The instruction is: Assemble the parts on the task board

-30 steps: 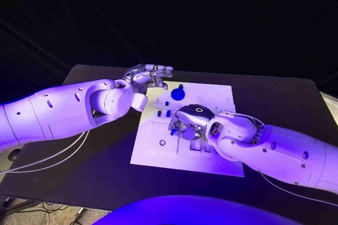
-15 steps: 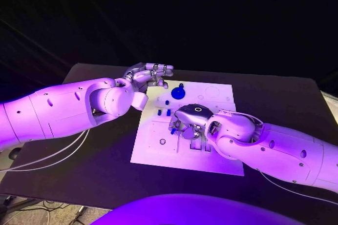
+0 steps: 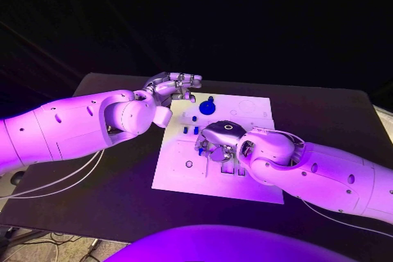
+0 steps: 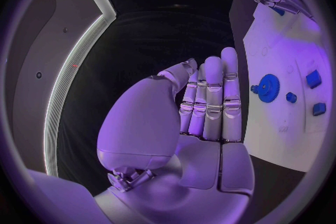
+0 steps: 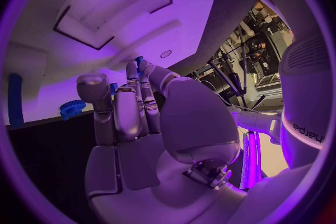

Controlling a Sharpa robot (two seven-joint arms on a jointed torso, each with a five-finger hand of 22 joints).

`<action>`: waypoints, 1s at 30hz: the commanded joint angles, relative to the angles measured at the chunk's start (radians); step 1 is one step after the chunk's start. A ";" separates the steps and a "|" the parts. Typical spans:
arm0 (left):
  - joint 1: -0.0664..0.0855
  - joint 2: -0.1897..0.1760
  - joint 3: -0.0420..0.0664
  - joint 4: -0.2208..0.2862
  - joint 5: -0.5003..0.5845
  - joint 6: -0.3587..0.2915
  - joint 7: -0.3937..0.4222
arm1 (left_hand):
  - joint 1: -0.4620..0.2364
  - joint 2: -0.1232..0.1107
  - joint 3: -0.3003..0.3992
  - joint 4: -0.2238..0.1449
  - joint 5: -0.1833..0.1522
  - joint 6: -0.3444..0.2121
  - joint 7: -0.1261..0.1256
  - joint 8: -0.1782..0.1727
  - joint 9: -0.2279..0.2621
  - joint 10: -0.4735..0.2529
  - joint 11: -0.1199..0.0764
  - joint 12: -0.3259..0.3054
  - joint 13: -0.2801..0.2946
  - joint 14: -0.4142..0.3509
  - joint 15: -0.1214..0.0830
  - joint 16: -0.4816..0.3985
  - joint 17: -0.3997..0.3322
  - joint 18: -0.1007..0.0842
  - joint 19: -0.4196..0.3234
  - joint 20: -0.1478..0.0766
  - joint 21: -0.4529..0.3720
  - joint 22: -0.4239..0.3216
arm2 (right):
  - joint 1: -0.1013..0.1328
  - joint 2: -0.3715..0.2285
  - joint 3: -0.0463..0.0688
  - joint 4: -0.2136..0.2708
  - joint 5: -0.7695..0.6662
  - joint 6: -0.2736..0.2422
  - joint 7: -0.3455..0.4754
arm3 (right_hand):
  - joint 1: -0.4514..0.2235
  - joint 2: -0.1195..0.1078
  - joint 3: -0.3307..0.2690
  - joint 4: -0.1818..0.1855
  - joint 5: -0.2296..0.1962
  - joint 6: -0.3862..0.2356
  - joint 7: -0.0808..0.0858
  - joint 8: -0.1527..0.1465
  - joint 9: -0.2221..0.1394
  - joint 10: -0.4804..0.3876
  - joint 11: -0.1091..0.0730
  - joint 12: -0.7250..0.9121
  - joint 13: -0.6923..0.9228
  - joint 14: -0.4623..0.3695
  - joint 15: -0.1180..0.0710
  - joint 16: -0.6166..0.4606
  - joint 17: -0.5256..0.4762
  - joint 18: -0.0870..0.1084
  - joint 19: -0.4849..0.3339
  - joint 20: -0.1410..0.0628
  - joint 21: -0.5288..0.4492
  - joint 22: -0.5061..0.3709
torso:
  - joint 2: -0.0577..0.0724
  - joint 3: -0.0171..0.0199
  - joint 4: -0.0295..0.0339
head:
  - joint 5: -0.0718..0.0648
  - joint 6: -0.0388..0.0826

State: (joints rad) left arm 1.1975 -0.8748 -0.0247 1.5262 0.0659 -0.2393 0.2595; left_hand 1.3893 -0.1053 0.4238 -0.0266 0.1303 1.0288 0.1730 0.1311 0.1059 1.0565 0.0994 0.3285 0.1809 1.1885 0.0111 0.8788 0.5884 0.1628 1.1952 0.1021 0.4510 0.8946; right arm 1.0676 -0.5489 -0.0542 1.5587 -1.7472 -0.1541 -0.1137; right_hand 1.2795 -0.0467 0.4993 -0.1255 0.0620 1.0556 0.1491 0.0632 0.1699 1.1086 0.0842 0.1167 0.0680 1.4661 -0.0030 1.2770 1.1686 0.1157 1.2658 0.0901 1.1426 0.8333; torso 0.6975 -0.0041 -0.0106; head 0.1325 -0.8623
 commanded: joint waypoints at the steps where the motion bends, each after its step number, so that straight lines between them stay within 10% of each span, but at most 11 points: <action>1: 0.000 0.001 0.001 0.002 -0.006 0.022 0.004 | 0.001 0.007 -0.006 0.001 0.001 -0.008 -0.002 0.005 -0.001 -0.008 -0.001 0.005 0.001 -0.008 0.002 -0.007 -0.001 0.019 -0.001 0.008 -0.002 -0.001 | -0.003 0.000 -0.003 -0.005 -0.010 0.023 -0.024 | -0.009 -0.020 -0.007 -0.001 0.005 -0.047 0.004 -0.004 -0.015 -0.042 0.015 -0.016 -0.006 0.038 0.010 -0.006 -0.003 0.019 -0.001 0.014 -0.008 -0.008 | 0.000 0.0000 -0.0001 | 0.000 -0.001; 30: 0.000 -0.001 0.001 -0.001 -0.006 0.025 -0.002 | 0.004 0.010 -0.007 -0.002 0.002 -0.008 -0.002 0.008 -0.002 -0.011 -0.001 0.010 0.002 -0.010 0.002 -0.007 -0.003 0.019 -0.002 0.008 -0.005 -0.003 | 0.011 -0.090 0.001 0.108 0.023 -0.027 -0.025 | -0.003 -0.022 -0.015 -0.004 0.017 -0.037 0.002 0.008 -0.021 -0.044 0.013 0.011 -0.001 0.034 0.010 -0.008 -0.011 0.022 0.001 0.022 -0.011 -0.012 | 0.000 0.0014 -0.0004 | -0.009 0.003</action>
State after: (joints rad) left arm 1.1975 -0.8775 -0.0248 1.5251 0.0656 -0.2348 0.2538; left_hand 1.3933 -0.1014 0.4238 -0.0266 0.1303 1.0253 0.1694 0.1350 0.1060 1.0528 0.0959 0.3333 0.1816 1.1852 0.0144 0.8788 0.5859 0.1628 1.1952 0.1021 0.4511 0.8922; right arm 1.0778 -0.6420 -0.0533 1.6651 -1.7365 -0.1849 -0.1298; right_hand 1.2704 -0.0676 0.4909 -0.1283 0.0719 1.0103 0.1510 0.0659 0.1504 1.0608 0.0976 0.1225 0.0664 1.4648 0.0054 1.2730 1.1585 0.1311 1.2661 0.1079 1.1352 0.8227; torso 0.6967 -0.0035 -0.0129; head 0.1251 -0.8593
